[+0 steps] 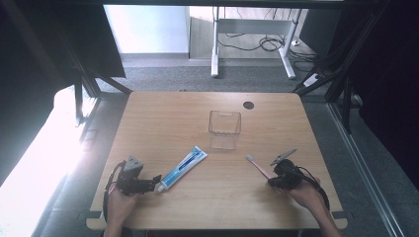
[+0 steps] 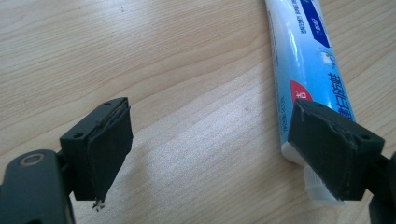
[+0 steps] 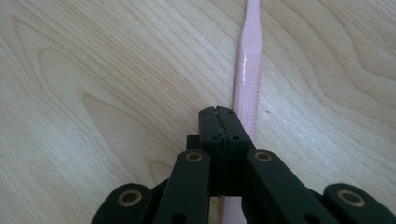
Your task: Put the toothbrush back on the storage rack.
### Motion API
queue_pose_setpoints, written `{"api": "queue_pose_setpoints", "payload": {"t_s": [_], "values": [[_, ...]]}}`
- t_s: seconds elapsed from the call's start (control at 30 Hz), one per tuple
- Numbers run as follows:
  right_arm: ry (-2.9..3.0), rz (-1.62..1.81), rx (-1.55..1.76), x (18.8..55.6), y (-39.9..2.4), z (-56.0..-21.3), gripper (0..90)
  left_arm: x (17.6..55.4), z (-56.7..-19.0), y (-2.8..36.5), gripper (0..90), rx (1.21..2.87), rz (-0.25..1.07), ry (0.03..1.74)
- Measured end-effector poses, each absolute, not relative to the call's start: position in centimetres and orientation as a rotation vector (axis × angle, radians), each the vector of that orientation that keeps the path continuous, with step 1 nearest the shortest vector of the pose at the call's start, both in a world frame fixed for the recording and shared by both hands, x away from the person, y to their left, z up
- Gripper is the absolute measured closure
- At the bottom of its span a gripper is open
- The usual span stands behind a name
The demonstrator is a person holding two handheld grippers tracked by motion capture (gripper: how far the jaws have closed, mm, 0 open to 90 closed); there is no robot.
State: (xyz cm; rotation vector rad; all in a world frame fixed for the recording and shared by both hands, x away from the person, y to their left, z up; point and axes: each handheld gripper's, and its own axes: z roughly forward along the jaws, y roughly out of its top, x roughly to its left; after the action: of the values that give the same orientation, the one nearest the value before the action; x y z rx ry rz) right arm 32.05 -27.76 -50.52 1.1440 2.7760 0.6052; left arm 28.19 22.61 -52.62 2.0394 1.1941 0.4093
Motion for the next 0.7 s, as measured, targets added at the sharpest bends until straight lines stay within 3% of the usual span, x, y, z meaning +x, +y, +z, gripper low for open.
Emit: {"api": "queue_pose_setpoints", "payload": {"t_s": [0.47, 0.7], "values": [[2.796, 0.566, 1.129, 32.6, -28.5, -49.8, 89.8, 28.2, -52.6, 22.6, 14.3, 2.038, 0.408, 1.196], [2.816, 0.453, 1.079, 33.5, -27.8, -48.9, 81.3, 28.2, -52.6, 22.6, 14.3, 2.036, 0.405, 1.195]]}}
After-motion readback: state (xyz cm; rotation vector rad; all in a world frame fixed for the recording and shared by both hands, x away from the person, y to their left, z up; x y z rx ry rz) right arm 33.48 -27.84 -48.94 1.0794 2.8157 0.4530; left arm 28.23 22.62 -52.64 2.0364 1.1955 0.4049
